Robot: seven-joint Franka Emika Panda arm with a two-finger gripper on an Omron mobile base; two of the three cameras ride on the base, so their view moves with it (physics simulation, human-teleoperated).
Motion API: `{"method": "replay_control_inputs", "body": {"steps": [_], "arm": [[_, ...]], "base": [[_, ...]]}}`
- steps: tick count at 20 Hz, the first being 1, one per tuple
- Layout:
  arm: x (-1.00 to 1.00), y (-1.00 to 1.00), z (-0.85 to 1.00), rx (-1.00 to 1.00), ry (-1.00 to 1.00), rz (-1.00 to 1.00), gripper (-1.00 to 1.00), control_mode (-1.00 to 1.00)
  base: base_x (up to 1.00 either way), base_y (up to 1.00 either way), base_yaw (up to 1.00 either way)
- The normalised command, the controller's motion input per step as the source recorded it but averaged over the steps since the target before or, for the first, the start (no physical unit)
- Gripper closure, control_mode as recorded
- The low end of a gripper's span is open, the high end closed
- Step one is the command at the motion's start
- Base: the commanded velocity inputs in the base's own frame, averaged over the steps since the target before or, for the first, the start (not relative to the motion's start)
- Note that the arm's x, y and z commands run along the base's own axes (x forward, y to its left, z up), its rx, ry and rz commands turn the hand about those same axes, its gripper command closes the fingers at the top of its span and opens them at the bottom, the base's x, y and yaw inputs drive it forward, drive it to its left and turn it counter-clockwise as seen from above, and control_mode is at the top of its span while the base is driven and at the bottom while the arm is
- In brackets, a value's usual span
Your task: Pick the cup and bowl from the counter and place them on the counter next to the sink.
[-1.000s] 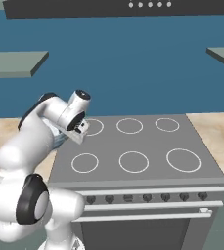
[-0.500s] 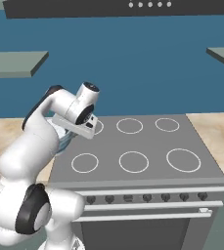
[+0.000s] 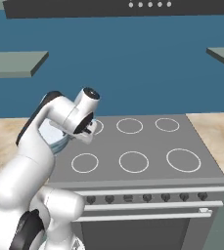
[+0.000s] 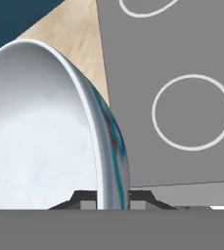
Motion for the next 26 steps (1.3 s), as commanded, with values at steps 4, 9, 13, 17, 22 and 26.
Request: {"method": "replay_control_inputs", "body": {"steps": [4,9,13,17,22,26], "arm": [[0.00,0.00,0.04,0.12,0.00,-0.25,1.00,-1.00],[0.00,0.00,0.01,0.09,0.00,-0.12,1.00,-1.00],[0.00,0.00,0.00,0.00,0.00,0.00,1.00,-1.00],[0.00,0.00,0.00,0.00,0.00,0.00,1.00,-1.00],[0.00,0.00,0.00,0.00,0.00,0.00,1.00,-1.00],[0.00,0.00,0.00,0.00,0.00,0.00,1.00,1.00]], "base": [[0.00,0.00,0.00],[0.00,0.00,0.00],[0.00,0.00,0.00],[0.00,0.00,0.00],[0.00,0.00,0.00],[-0.01,0.00,0.00]]}}
